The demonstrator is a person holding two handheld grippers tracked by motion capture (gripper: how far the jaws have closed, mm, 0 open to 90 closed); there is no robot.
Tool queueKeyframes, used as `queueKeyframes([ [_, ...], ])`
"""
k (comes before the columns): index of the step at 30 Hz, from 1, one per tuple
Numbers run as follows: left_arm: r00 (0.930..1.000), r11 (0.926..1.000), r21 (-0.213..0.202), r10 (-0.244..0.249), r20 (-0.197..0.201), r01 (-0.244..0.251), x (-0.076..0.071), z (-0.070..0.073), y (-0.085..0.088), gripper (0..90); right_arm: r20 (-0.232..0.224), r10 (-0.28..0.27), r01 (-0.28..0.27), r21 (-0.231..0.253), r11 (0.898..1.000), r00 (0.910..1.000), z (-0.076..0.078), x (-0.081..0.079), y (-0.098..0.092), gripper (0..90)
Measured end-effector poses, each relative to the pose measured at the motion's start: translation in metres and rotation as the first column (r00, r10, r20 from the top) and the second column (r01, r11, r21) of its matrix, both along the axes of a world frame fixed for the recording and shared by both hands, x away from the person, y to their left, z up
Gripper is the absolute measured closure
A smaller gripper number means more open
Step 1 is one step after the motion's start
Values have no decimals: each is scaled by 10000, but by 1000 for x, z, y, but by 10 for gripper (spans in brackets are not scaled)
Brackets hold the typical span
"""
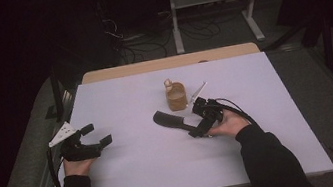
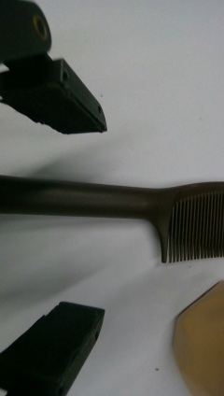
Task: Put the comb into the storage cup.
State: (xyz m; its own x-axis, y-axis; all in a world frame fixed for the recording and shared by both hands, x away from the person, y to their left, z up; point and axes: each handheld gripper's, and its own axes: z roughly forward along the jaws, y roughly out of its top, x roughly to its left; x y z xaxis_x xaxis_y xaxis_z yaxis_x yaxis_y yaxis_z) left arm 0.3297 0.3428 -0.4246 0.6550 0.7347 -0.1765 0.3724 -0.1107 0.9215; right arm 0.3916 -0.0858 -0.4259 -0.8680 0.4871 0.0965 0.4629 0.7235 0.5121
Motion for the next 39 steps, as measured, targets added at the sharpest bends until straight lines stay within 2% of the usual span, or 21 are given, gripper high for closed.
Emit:
queueKeyframes([
  [4, 10000, 10000, -4, -3, 0, 3, 0, 0, 0, 0, -21, 55, -55, 46, 10000, 10000, -1, 1, 3, 139],
  [11, 10000, 10000, -5, -3, -8, 3, 0, 0, 0, 0, -77, 206, -207, -167, 9996, 9998, -6, 1, 9, 179],
  [18, 10000, 10000, 7, -16, -8, 16, 0, 0, 0, 0, 30, 340, -340, -175, 9993, 9994, -7, 0, 12, 247],
  [23, 10000, 10000, 0, -16, -18, 16, 0, 0, -1, 0, 132, 359, -357, -115, 9993, 9993, -7, 0, 14, 332],
  [39, 10000, 10000, 7, -19, -3, 19, 1, 0, 0, 0, 310, 193, -178, -464, 9988, 9993, -6, 2, 19, 602],
])
